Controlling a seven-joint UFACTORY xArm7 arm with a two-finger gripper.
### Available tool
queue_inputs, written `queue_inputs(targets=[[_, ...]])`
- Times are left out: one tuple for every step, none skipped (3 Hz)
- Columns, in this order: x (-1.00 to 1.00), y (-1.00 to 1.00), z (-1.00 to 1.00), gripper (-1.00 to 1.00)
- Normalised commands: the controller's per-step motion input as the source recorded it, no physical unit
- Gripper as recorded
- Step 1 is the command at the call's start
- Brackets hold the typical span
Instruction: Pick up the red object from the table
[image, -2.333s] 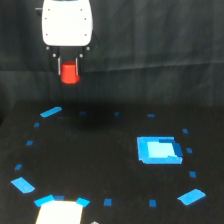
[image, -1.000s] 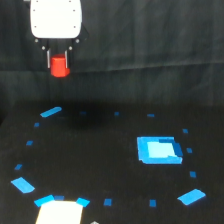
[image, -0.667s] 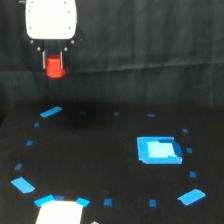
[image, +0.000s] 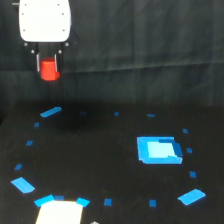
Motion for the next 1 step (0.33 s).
queue_inputs(targets=[[-0.19,0.04,0.43,-1.0]])
